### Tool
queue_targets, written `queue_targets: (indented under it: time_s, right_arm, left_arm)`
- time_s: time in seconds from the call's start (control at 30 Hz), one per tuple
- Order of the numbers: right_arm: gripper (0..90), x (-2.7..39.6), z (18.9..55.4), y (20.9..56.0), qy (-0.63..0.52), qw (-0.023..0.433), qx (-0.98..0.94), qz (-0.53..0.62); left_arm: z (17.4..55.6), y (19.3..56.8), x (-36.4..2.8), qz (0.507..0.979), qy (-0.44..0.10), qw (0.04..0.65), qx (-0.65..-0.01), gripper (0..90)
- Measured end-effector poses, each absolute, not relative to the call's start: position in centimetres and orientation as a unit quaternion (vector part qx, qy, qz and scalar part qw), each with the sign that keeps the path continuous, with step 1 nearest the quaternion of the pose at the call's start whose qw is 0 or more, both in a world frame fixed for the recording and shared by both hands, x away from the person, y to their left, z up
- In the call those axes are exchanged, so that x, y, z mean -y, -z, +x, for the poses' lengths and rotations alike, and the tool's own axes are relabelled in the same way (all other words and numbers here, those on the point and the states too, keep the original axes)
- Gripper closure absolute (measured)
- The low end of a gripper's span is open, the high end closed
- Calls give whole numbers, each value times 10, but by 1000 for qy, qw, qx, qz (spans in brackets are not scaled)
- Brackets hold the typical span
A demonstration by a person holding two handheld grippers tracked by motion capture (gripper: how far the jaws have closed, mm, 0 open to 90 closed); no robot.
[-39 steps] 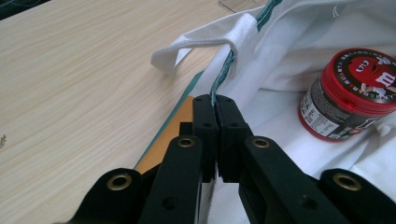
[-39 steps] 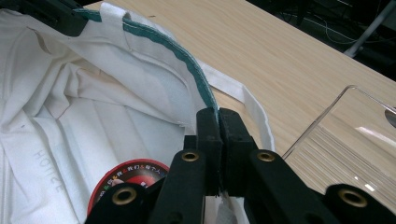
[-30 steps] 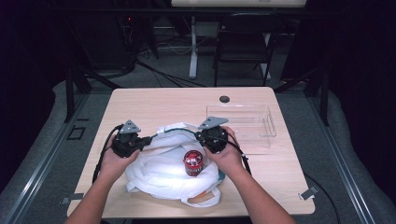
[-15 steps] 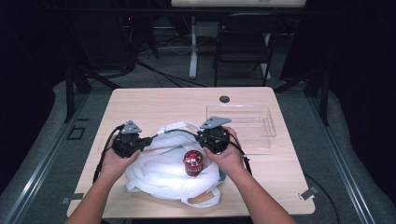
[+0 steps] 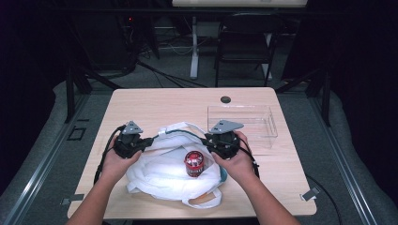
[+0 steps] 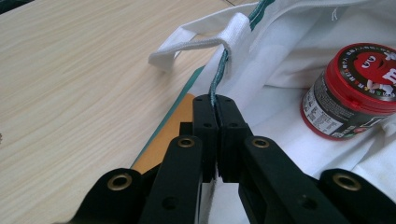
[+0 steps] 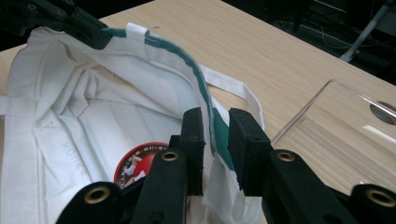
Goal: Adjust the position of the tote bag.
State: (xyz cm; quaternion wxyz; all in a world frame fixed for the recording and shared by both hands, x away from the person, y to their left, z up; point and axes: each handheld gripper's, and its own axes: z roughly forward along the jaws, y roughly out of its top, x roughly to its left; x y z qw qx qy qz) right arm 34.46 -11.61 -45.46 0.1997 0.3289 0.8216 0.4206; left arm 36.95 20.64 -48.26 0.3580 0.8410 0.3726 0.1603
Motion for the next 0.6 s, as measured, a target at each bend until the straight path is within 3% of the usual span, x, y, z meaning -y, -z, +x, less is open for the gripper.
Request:
queue_targets:
  time_s: [0.6]
  right_arm:
    - [725, 125, 336, 472, -412, 198, -820, 344]
  left_arm:
    - [371, 484, -206, 840, -161, 355, -377, 883]
